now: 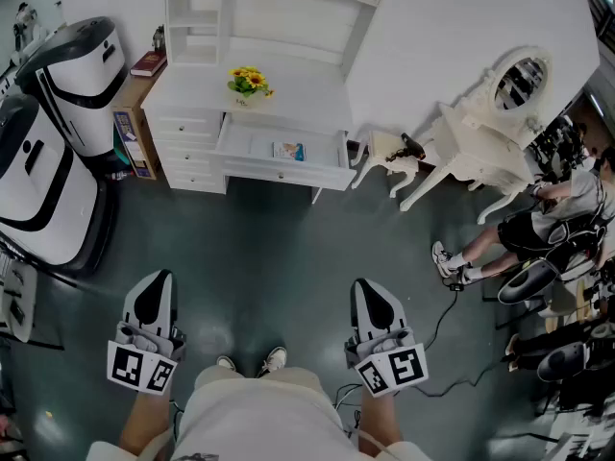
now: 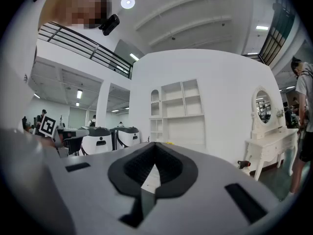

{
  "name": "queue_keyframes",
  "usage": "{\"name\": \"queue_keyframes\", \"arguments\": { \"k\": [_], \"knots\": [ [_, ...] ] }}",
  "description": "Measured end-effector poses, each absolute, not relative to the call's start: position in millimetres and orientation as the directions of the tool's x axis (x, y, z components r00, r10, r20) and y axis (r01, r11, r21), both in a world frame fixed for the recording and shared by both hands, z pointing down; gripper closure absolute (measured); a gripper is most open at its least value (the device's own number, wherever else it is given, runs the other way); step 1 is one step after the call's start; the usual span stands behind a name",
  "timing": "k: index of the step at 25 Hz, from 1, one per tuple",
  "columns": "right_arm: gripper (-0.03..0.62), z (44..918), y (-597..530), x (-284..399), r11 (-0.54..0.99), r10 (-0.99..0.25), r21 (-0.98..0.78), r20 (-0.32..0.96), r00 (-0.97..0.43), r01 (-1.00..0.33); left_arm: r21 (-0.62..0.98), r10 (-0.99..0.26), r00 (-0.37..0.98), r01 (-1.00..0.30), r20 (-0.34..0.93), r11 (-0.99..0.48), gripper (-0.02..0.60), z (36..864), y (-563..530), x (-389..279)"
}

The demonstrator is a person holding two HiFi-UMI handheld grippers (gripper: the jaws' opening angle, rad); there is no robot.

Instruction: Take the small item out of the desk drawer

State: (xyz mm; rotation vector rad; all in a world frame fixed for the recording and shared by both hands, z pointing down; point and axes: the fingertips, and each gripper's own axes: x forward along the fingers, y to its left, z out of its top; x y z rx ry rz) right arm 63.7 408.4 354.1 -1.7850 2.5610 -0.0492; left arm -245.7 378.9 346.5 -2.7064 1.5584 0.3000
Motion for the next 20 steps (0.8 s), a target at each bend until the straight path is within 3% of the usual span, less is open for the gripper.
{"name": "queue_keyframes", "arguments": {
  "k": [20],
  "knots": [
    [0.585,352.8,385.4,93.5,0.404,-0.915,-0.055,-0.029,-0.403,-0.913,0.090,-0.853,0.495,-0.854,-0.163,-0.513,0.565,348.5,351.5,-199.6]
  ]
}}
